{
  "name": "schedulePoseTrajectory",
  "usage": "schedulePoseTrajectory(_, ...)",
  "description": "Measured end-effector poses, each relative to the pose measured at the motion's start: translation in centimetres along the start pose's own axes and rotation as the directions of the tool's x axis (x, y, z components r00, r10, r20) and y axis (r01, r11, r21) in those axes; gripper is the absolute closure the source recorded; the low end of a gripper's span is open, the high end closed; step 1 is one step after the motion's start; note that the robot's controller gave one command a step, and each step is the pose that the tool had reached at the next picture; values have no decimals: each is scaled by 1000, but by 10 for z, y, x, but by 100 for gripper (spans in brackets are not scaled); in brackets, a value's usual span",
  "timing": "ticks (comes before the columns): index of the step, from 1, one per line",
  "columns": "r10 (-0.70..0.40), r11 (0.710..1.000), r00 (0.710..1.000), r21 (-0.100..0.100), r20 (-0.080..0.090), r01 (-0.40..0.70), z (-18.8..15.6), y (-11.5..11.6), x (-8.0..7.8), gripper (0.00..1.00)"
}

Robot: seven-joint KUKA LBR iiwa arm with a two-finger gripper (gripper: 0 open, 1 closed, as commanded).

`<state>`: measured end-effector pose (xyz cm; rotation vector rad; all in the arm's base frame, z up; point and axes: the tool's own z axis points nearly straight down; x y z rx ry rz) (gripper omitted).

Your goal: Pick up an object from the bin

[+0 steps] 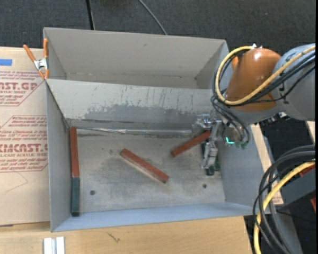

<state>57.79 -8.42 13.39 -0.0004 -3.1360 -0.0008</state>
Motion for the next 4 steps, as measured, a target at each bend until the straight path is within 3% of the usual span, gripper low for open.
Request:
schedulePoseTrajectory(1,-1,1000,1000,1,7,1,-4,0,-2,0)
schedulePoseTrajectory(2,-24,1000,1000,1,8,24,64,-5,-16,100)
schedulePoseTrajectory(3,-24,1000,1000,1,8,24,64,-5,-16,100)
schedulePoseTrajectory(4,23,1000,1000,1,9,-23,-72,-43,21,100)
